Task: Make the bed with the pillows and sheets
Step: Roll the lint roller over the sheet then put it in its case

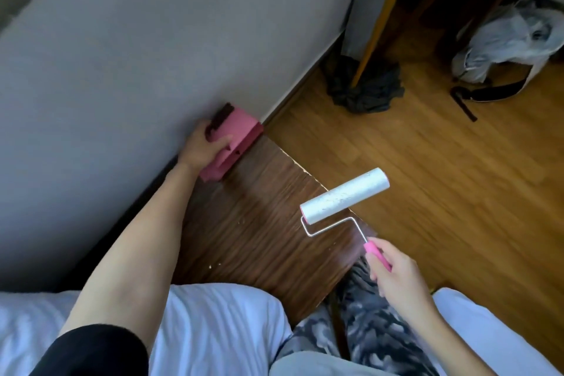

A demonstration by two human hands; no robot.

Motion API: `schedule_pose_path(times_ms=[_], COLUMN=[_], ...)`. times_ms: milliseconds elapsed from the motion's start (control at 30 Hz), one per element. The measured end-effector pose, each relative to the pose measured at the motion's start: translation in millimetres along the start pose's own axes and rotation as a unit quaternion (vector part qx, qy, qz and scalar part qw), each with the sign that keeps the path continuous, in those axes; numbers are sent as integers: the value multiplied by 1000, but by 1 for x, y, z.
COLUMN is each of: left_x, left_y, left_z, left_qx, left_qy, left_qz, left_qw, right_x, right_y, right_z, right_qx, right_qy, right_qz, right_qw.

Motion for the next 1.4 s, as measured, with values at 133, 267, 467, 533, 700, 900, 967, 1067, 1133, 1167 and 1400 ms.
schedule_pose_path(times_ms=[133,267,467,533,700,900,967,1067,1133,1167,1400], left_x=[29,64,91,96,120,124,112,85,66,56,5], left_y=[20,51,98,109,124,143,158,184,202,211,266], left_z=[2,0,37,43,47,40,25,-9,-32,-43,-116], left_qx=[-15,20,-36,-55,-26,-94,-104,-71,-46,-37,34], left_qy=[-66,-118,-44,-35,-160,-76,56,227,293,317,456], left_qz=[41,67,91,104,146,99,42,-36,-77,-99,-193], left_qw=[997,991,994,992,976,988,992,970,952,943,868], right_x=[1,7,17,13,-8,-44,-62,-84,-92,-96,-118], right_y=[-2,0,1,-2,-9,-17,-13,-1,12,20,68], right_z=[1,7,0,-3,-7,-9,0,22,41,52,126], right_qx=[9,20,32,20,-22,-83,-132,-218,-263,-290,-457], right_qy=[-28,-84,-80,-53,24,129,198,308,359,380,510], right_qz=[-7,-10,15,28,43,34,35,53,77,84,47], right_qw=[1000,996,996,998,999,988,971,925,892,874,727])
Point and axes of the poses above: each hand's wrist, its own y-axis away from the middle knuckle, its own x-axis out of the palm, z = x × y, the point moved 9 cm from there along -y, towards the middle knuckle, and after that the axes turned 11 degrees about y, right-handed, at the moved point
